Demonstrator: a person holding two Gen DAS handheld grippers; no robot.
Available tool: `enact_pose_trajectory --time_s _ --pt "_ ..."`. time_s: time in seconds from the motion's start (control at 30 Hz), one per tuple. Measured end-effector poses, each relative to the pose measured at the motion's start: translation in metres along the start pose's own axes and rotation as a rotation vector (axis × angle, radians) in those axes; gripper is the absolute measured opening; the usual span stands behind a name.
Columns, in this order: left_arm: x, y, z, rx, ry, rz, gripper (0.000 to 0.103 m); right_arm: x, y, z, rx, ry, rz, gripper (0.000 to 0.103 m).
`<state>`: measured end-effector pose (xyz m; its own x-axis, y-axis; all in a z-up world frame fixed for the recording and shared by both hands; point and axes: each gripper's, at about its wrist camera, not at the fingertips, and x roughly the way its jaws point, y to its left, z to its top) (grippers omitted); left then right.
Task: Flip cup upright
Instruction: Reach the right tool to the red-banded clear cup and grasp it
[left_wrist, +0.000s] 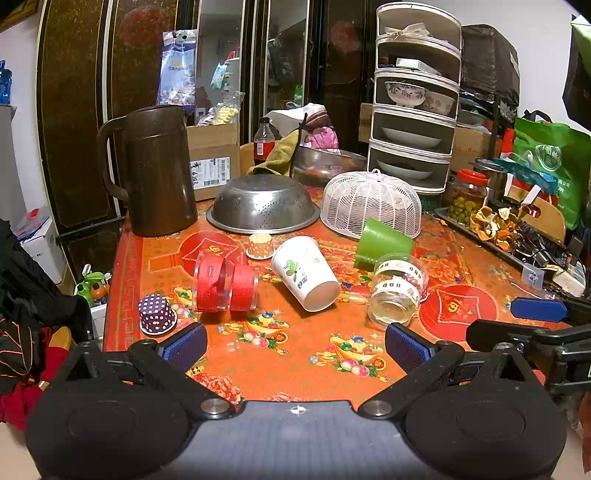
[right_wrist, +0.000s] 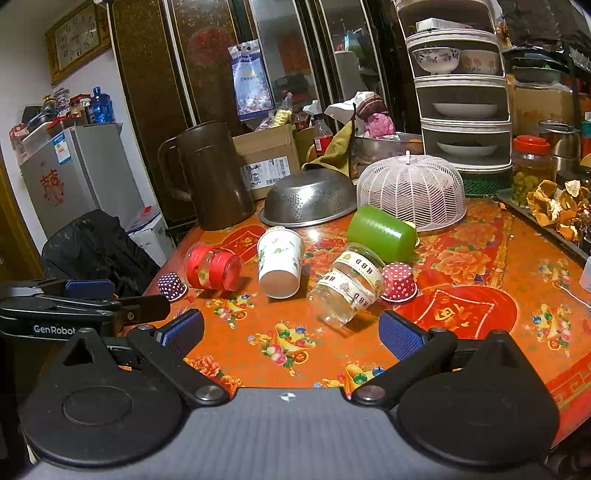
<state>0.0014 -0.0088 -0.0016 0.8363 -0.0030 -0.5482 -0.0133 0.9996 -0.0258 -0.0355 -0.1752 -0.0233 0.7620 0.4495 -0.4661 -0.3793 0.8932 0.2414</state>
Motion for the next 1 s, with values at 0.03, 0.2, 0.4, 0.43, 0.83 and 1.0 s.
enact_pose_trajectory --time_s 0.03,0.2,0.4,0.43,0.83,1.0 --pt "0.001 0.0 0.0 0.0 0.001 -0.001 0.103 0.001 0.0 0.001 -0.002 0.003 -0.001 0.102" --pt "0.004 0.009 -0.003 -0.014 0.005 -0.014 0.103 0.009 0.003 0.011 -0.029 0.001 0.02 0.102" --pt "-0.003 0.017 -0.024 -0.034 0.023 -0.03 0.103 0.027 0.032 0.061 -0.242 -0.057 0.141 0.102" --pt "-0.005 0.021 -0.027 -0.046 0.022 -0.035 0.103 0.037 0.039 0.069 -0.286 -0.05 0.165 0.102" --pt "-0.017 0.075 -0.044 -0.155 0.02 0.02 0.103 0.201 0.126 0.086 -0.863 0.35 0.233 0.085" --pt "-0.013 0.084 -0.051 -0.186 0.041 0.008 0.103 0.235 0.134 0.072 -0.975 0.452 0.24 0.071"
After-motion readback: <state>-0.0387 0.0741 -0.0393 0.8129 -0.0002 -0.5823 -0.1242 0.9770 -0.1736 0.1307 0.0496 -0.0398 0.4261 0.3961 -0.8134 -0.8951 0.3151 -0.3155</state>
